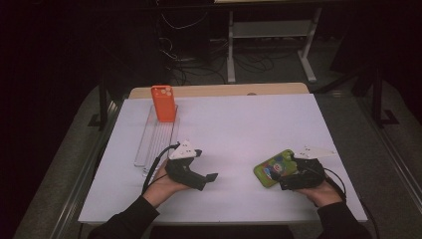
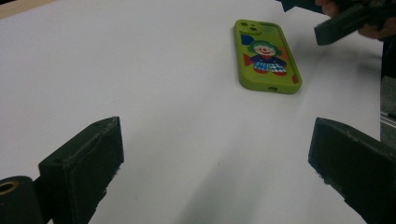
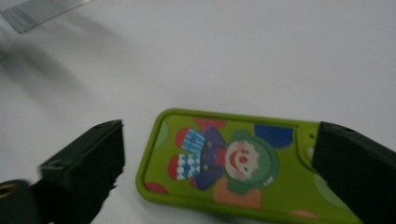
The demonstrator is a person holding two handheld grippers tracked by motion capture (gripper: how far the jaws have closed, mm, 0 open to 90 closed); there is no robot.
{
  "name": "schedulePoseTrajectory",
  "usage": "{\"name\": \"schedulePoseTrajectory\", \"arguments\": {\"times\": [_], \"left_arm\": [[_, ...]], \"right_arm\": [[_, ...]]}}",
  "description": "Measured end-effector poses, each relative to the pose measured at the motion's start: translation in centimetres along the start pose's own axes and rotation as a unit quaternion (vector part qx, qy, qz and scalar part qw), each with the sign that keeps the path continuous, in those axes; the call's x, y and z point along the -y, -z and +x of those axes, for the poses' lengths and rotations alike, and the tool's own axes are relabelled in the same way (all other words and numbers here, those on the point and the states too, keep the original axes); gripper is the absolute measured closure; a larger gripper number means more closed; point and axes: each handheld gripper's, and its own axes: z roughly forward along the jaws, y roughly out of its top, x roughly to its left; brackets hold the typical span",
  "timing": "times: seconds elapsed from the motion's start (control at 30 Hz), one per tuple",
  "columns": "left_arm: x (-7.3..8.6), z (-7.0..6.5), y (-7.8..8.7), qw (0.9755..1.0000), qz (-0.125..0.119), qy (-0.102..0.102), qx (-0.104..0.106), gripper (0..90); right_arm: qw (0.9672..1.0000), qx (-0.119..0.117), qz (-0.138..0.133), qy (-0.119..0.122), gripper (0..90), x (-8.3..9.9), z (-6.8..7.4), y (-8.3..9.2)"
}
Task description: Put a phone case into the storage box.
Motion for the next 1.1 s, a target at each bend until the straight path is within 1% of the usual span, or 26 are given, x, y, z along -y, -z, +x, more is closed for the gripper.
{"name": "schedulePoseTrajectory", "arguments": {"times": [0.03, 0.1, 0.17, 0.2, 0.23, 0.27, 0.37, 0.4, 0.43, 0.47, 0.57, 0.6, 0.67, 0.73, 0.77, 0.8, 0.9, 0.93, 1.1], "left_arm": [[0.1, 0.0, -0.1, 1.0000, 0.000, 0.005, 0.001, 2.9], [0.2, 0.1, -0.2, 1.0000, -0.002, 0.007, 0.002, 2.9], [0.3, 0.4, -0.2, 1.0000, -0.001, 0.006, 0.002, 2.9], [0.3, 0.4, -0.2, 0.9999, -0.005, 0.013, 0.003, 2.9], [0.4, 0.4, -0.2, 0.9999, -0.007, 0.015, 0.005, 2.9], [0.4, 0.6, -0.2, 0.9999, -0.002, 0.010, 0.005, 2.9], [0.5, 0.5, -0.4, 0.9997, -0.005, 0.021, 0.008, 2.8], [0.5, 0.5, -0.4, 0.9998, -0.002, 0.019, 0.008, 2.8], [0.5, 0.6, -0.5, 0.9999, 0.001, 0.014, 0.008, 2.8], [0.5, 0.6, -0.5, 0.9999, 0.001, 0.013, 0.009, 2.7], [0.5, 0.5, -0.6, 0.9998, 0.004, 0.015, 0.010, 2.7], [0.5, 0.5, -0.6, 0.9998, 0.004, 0.016, 0.010, 2.7], [0.5, 0.5, -0.6, 0.9998, 0.004, 0.014, 0.010, 2.7], [0.6, 0.5, -0.6, 0.9998, 0.004, 0.014, 0.010, 2.7], [0.6, 0.5, -0.7, 0.9998, 0.005, 0.013, 0.011, 2.7], [0.6, 0.5, -0.7, 0.9999, 0.007, 0.011, 0.010, 2.7], [0.6, 0.5, -0.7, 0.9998, 0.009, 0.011, 0.012, 2.7], [0.7, 0.5, -0.8, 0.9998, 0.009, 0.012, 0.012, 2.7], [0.7, 0.6, -0.9, 0.9998, 0.012, 0.011, 0.011, 2.7]], "right_arm": [[1.0000, 0.001, 0.004, -0.003, 7.1, 0.0, -0.2, 0.1], [0.9998, 0.004, 0.006, -0.020, 14.0, 0.0, -0.6, 0.6], [0.9995, 0.008, 0.013, -0.026, 17.9, 0.2, -0.9, 0.8], [0.9994, 0.013, 0.015, -0.027, 20.1, 0.3, -1.0, 0.8], [0.9992, 0.015, 0.021, -0.032, 22.3, 0.4, -1.0, 0.9], [0.9990, 0.023, 0.023, -0.029, 25.1, 0.5, -1.2, 1.0], [0.9982, 0.040, 0.028, -0.036, 36.3, 0.9, -1.8, 1.3], [0.9977, 0.045, 0.031, -0.039, 40.2, 1.0, -2.0, 1.4], [0.9973, 0.050, 0.034, -0.040, 45.4, 1.1, -2.2, 1.4], [0.9964, 0.059, 0.039, -0.047, 51.3, 1.2, -2.5, 1.5], [0.9946, 0.071, 0.048, -0.059, 64.0, 1.7, -3.4, 1.7], [0.9940, 0.076, 0.054, -0.058, 67.7, 1.9, -3.7, 1.7], [0.9925, 0.081, 0.065, -0.065, 74.8, 2.1, -4.1, 1.6], [0.9918, 0.084, 0.071, -0.066, 81.8, 2.3, -4.6, 1.6], [0.9913, 0.084, 0.073, -0.070, 84.8, 2.3, -4.6, 1.6], [0.9913, 0.085, 0.074, -0.069, 87.7, 2.3, -4.8, 1.6], [0.9901, 0.091, 0.078, -0.073, 88.1, 2.4, -5.1, 1.5], [0.9887, 0.099, 0.084, -0.075, 88.2, 2.4, -5.2, 1.4], [0.9880, 0.098, 0.086, -0.083, 88.2, 2.6, -6.0, 0.9]]}}
